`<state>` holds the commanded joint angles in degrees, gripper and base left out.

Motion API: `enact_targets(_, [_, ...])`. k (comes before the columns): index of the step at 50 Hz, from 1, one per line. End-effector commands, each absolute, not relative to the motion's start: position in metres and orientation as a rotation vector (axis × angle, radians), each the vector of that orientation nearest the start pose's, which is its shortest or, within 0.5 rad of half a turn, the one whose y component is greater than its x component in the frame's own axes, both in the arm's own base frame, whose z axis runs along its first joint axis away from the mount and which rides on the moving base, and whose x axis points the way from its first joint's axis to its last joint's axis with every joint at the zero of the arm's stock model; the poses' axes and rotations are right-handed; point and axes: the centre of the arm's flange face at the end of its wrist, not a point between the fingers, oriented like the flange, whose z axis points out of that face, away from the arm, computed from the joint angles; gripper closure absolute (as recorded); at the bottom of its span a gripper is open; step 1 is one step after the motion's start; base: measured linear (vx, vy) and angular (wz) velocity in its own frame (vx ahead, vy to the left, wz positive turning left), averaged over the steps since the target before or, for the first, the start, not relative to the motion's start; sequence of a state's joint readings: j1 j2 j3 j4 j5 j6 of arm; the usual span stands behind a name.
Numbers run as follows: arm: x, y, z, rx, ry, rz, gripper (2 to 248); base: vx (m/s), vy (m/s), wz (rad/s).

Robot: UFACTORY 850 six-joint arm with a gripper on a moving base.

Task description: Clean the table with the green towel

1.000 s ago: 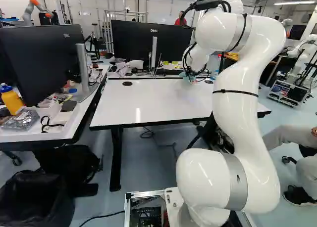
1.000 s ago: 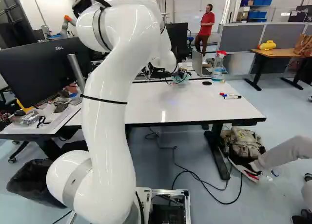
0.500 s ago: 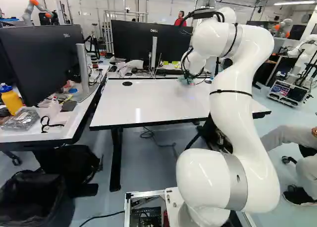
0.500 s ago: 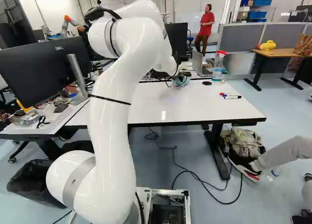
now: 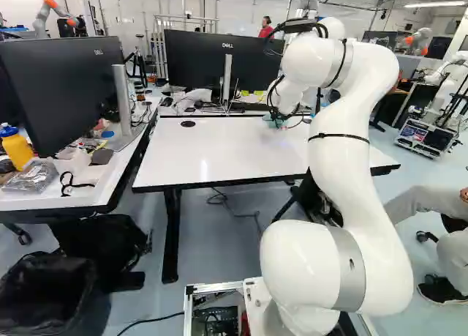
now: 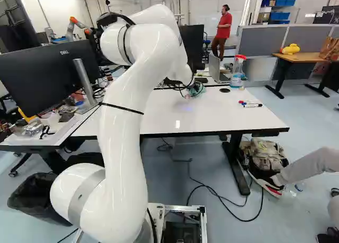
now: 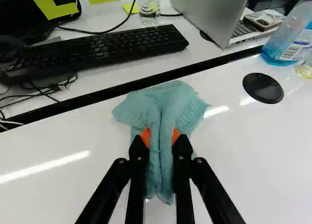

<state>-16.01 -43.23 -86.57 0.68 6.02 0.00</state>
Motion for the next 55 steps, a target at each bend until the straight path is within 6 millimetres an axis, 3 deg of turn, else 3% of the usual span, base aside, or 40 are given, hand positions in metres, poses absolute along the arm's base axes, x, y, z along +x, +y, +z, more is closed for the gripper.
enact_targets(38, [0.705,-0.203,0.38,-2.952,0.434,-1.285,190,0.0,0.0,0.0])
enact_targets(55, [0.688,-0.215,0.382,-2.963,0.47,-1.265,190,0.0,0.0,0.0])
